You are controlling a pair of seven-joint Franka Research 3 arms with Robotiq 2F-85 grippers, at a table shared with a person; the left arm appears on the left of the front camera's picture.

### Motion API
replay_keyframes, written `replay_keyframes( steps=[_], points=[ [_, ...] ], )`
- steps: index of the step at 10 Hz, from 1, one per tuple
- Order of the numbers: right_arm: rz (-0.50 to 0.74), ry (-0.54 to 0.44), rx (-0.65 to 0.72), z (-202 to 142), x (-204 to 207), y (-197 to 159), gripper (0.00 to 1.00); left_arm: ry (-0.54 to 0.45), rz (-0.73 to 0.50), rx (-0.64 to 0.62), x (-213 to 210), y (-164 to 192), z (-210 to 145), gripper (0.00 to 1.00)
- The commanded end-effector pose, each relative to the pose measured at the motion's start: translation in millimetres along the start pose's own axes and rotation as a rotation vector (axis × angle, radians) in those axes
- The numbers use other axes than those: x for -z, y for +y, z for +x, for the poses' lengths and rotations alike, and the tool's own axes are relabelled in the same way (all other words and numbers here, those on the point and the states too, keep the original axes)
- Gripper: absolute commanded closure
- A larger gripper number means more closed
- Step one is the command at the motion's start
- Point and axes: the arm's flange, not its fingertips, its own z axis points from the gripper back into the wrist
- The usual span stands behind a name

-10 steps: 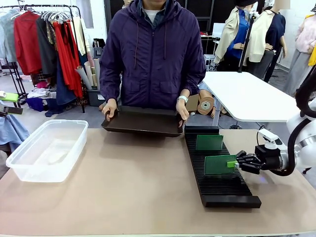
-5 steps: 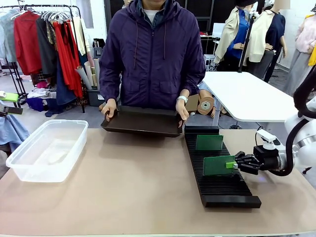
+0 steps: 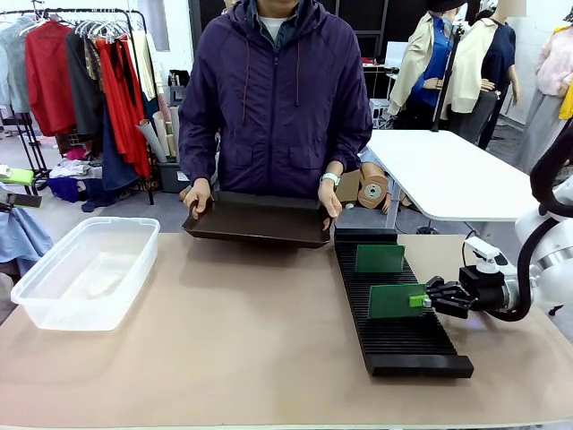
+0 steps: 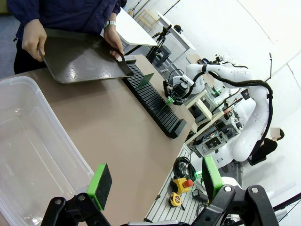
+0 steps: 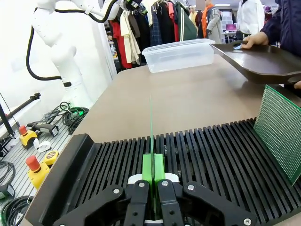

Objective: Sort PCBs into racks and boxes based on the side picked up.
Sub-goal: If the short side of the Blank PCB is picked up, insert it into the PCB Rack ; if the long side is picked up, place it in the Organizing box.

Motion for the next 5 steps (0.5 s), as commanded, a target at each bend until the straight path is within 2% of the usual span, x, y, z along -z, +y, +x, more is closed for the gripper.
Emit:
replay_keyframes(
  steps=[1, 5],
  points=[
    [0.008, 0.001, -0.012, -13.8, 0.4, -5.6, 1.0, -0.003, -0.004, -0.005, -0.2, -2.4, 0.6, 0.0],
    [-0.006, -0.019, -0.009, -15.3, -1.3, -6.2, 1.0, -0.003, -0.004, -0.005, -0.2, -2.4, 0.6, 0.0]
  ],
)
